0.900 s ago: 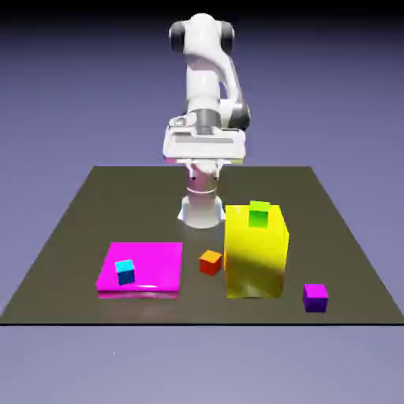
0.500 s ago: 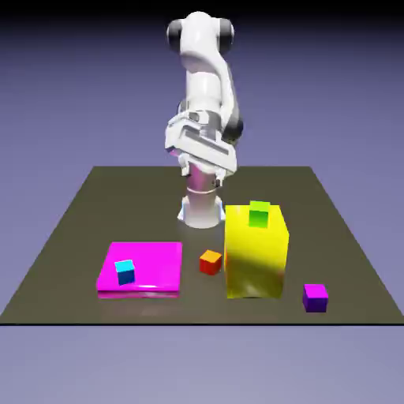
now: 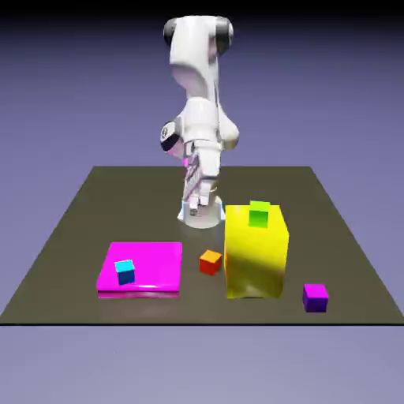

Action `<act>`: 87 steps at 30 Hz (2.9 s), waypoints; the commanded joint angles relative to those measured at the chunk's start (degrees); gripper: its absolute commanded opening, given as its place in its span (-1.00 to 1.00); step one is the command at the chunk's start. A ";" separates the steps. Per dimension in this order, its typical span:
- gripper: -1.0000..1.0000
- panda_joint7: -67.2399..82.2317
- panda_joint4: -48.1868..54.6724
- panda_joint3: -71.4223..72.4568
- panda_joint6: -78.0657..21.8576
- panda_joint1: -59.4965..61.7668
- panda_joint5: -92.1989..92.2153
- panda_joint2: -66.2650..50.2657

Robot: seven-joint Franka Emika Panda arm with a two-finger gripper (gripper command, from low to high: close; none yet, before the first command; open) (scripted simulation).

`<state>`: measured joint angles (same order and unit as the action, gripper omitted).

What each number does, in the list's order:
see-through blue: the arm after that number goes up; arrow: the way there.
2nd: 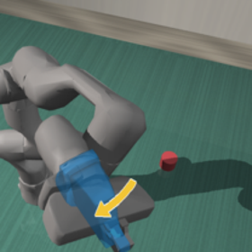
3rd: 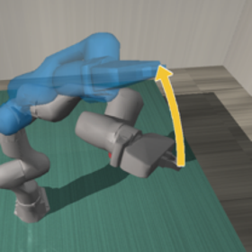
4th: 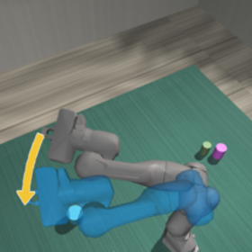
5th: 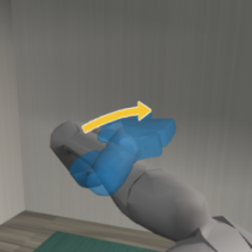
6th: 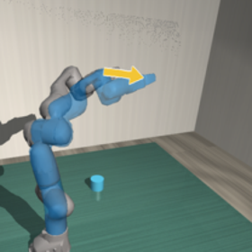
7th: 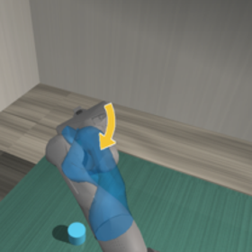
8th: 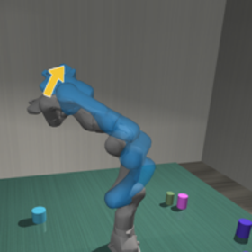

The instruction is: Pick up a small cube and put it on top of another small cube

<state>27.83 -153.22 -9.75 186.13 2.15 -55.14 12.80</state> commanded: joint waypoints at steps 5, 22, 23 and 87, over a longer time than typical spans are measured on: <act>0.00 12.46 0.99 -1.85 2.33 0.73 -10.83 -3.93; 0.00 54.82 4.36 -8.16 10.24 3.21 -47.66 -17.27; 0.00 57.31 4.56 -8.53 10.71 3.36 -49.82 -18.06; -1.00 60.65 12.49 -4.26 -8.82 -4.39 -53.18 -21.01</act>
<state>88.51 -140.73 -14.01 177.28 -2.22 -108.29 -8.21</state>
